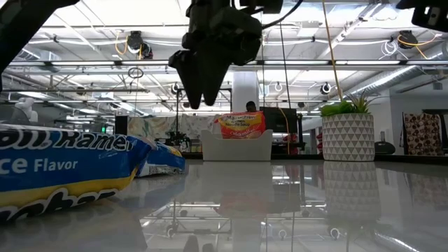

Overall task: Sort Maruchan noodles
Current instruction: Put the top blue noodle pack into the black bin

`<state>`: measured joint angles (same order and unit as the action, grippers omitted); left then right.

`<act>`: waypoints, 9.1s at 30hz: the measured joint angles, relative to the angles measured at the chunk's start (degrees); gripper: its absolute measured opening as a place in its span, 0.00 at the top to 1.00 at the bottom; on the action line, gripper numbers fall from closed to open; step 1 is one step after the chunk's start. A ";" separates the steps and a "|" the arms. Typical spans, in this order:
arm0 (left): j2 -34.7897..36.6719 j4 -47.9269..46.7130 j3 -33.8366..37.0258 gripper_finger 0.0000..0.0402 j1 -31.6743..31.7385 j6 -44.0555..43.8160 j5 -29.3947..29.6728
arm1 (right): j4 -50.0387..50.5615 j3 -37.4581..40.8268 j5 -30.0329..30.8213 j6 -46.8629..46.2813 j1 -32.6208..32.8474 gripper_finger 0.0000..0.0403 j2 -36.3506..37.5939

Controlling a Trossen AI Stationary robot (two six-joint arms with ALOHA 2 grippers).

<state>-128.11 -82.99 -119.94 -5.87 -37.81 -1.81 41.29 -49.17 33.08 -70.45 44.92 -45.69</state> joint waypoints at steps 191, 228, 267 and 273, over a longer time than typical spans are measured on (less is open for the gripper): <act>49.48 71.97 75.69 1.00 2.43 -28.40 4.42 | -53.22 -21.81 -35.62 25.27 -39.60 0.16 -68.67; 49.48 72.96 75.69 1.00 1.97 -31.44 5.65 | -59.22 -18.40 -40.47 10.20 -42.22 0.27 -68.59; 53.78 78.39 75.80 0.65 1.53 -32.46 0.16 | -70.58 -14.75 -45.92 15.27 -41.61 0.71 -67.54; 60.59 78.73 75.69 0.44 1.84 -24.71 0.10 | -68.81 -14.78 -53.10 15.20 -42.33 0.72 -63.59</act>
<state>-67.52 -4.26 -44.25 -4.03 -62.52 -1.70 -27.52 -63.95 -20.02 -55.25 2.59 -109.28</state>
